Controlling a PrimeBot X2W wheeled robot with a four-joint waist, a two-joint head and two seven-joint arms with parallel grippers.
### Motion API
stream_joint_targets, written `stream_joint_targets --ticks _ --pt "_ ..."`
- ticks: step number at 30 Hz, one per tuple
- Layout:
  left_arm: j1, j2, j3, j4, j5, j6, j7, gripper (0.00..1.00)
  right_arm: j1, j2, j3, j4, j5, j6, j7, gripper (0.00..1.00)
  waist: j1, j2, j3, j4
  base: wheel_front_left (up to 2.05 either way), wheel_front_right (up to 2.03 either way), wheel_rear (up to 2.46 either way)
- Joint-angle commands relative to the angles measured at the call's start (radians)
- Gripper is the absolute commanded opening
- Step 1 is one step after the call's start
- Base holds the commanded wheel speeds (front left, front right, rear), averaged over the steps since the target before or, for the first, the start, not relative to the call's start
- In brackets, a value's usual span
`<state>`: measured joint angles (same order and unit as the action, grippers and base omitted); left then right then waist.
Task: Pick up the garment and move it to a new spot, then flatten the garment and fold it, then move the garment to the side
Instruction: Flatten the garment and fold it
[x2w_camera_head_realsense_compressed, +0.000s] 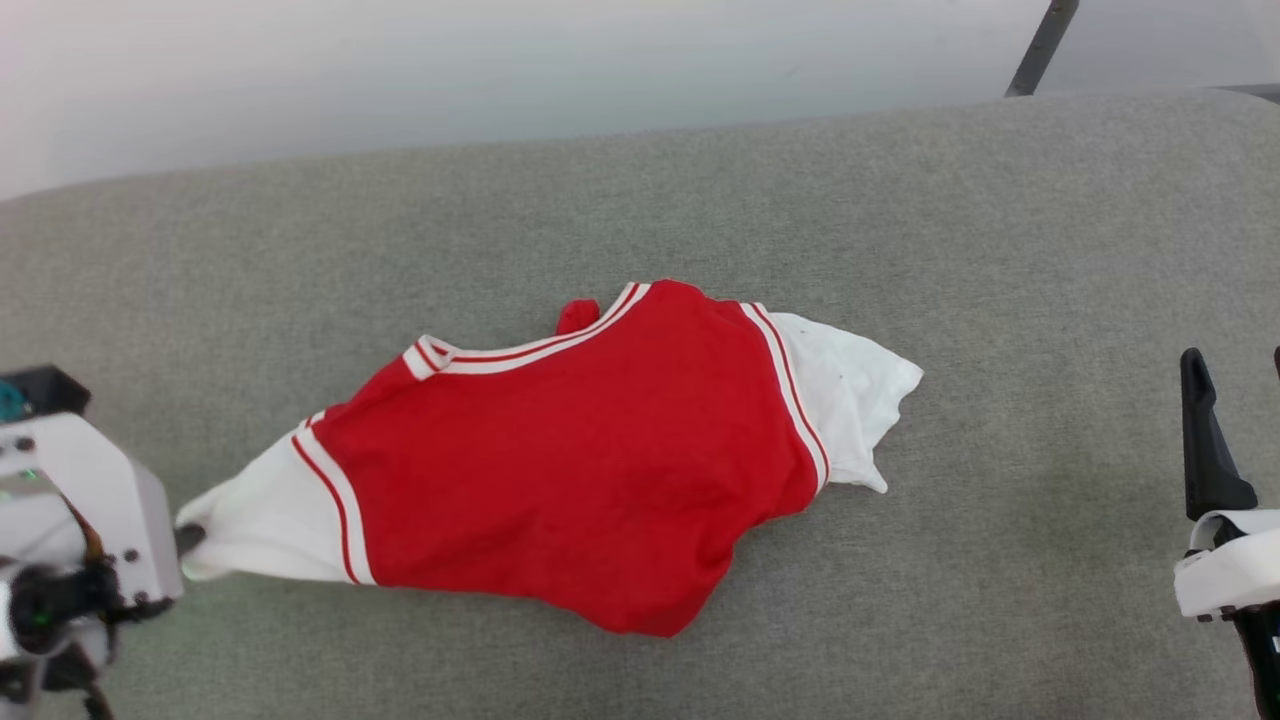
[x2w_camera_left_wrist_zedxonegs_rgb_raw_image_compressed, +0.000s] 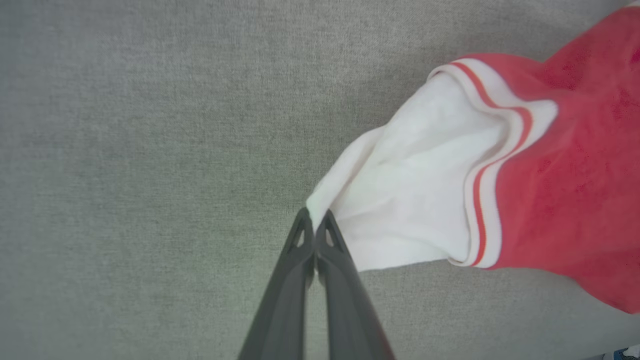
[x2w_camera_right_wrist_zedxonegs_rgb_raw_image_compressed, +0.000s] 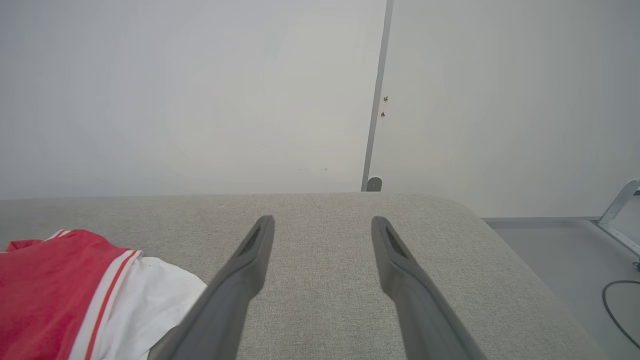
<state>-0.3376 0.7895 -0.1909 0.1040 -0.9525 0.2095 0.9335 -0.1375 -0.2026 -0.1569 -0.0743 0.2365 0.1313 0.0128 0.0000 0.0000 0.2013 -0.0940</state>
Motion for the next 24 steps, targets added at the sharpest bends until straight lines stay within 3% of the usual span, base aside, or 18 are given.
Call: stream_joint_targets --ticks 1,4,7,8,9,18,24 --pt "0.015 -0.022 -0.007 0.029 -0.001 -0.009 -0.015 0.0 -0.006 0.004 0.006 0.002 0.004 -0.001 -0.004 1.0 0.0 0.0 0.005 -0.007 0.0 0.0 0.0" --pt "0.011 -0.048 -0.019 0.076 0.002 -0.019 -0.04 0.0 -0.012 0.006 0.01 0.006 0.007 -0.001 -0.006 1.0 0.0 0.0 0.01 -0.011 0.0 0.0 0.0" --pt "-0.003 -0.078 -0.023 0.126 -0.004 -0.027 -0.062 0.3 -0.014 0.007 0.014 0.01 0.009 -0.001 -0.009 1.0 0.0 0.0 0.012 -0.013 0.0 0.0 0.0" --pt "-0.01 -0.08 -0.024 0.137 0.0 -0.031 -0.07 0.76 -0.013 0.008 0.015 0.011 0.008 -0.001 -0.01 1.0 0.0 0.0 0.012 -0.014 0.0 0.0 0.0" --pt "-0.015 -0.087 -0.021 0.149 0.0 -0.031 -0.08 1.0 -0.014 0.008 0.015 0.012 0.008 -0.001 -0.01 1.0 0.0 0.0 0.011 -0.014 0.0 0.0 0.0" --pt "-0.016 -0.087 0.034 0.129 -0.019 -0.026 -0.155 1.0 -0.005 0.003 0.025 0.018 0.011 -0.001 -0.007 1.0 0.0 0.0 -0.021 0.001 0.0 0.0 0.0" --pt "0.05 -0.093 0.086 0.029 0.004 -0.02 -0.277 1.0 -0.001 -0.006 0.044 0.017 0.022 -0.001 0.012 1.0 0.0 0.0 -0.044 0.021 0.0 0.0 0.0"
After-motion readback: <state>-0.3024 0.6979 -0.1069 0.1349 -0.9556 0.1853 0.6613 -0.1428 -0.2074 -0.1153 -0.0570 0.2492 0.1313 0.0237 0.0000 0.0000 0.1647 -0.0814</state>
